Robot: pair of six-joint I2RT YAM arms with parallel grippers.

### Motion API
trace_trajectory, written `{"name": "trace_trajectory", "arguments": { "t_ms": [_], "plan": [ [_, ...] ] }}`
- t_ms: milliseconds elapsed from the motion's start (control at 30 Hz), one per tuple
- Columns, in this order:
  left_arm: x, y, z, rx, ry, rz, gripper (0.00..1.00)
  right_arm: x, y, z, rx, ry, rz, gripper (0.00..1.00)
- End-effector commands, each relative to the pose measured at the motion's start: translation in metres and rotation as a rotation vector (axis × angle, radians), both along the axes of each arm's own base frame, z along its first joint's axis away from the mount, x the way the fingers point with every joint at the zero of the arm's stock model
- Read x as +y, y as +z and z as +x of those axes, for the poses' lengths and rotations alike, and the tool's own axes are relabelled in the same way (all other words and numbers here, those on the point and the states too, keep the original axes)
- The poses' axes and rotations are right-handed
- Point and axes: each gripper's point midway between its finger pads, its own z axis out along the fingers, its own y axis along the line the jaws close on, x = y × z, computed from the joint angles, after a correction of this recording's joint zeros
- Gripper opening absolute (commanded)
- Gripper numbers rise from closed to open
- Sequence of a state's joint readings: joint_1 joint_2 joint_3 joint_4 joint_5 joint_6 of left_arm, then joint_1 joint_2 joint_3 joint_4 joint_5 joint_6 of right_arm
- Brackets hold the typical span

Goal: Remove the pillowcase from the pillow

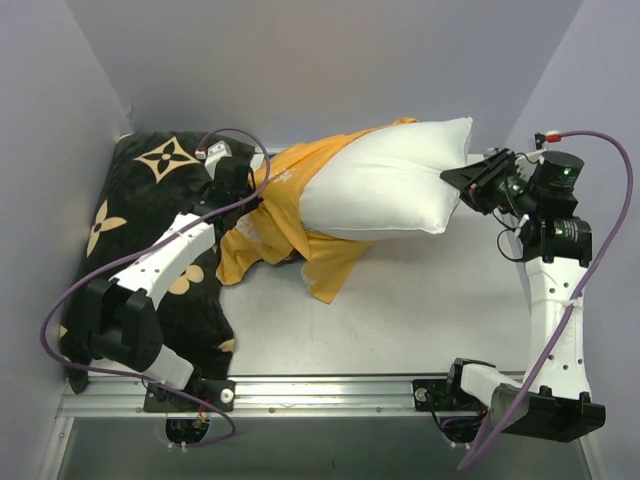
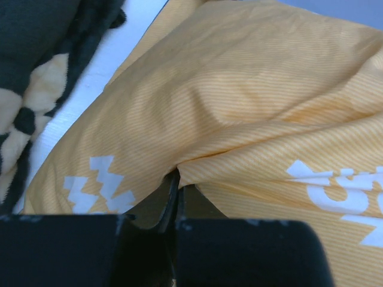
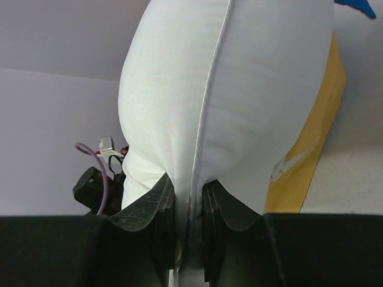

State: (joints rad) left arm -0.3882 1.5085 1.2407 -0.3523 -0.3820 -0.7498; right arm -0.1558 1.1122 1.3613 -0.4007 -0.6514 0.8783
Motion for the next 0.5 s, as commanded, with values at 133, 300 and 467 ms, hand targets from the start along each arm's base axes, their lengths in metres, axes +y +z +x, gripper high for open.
{"name": "trace_trajectory", "arguments": {
  "t_ms": [133, 300, 467],
  "plan": [
    [-0.036, -0.049, 0.012, 0.085, -0.163, 0.091, 0.00, -0.019, 0.147, -0.005, -0.416, -0.092, -0.007, 0.00],
    [-0.163, -0.057, -0.025, 0.067, -0.508, 0.023, 0.14, 0.013, 0.187, -0.015, -0.526, 0.004, -0.011, 0.00],
    [-0.261, -0.030, -0.079, -0.027, -0.785, -0.130, 0.26, 0.044, 0.208, -0.016, -0.575, 0.062, -0.044, 0.00]
  ]
}}
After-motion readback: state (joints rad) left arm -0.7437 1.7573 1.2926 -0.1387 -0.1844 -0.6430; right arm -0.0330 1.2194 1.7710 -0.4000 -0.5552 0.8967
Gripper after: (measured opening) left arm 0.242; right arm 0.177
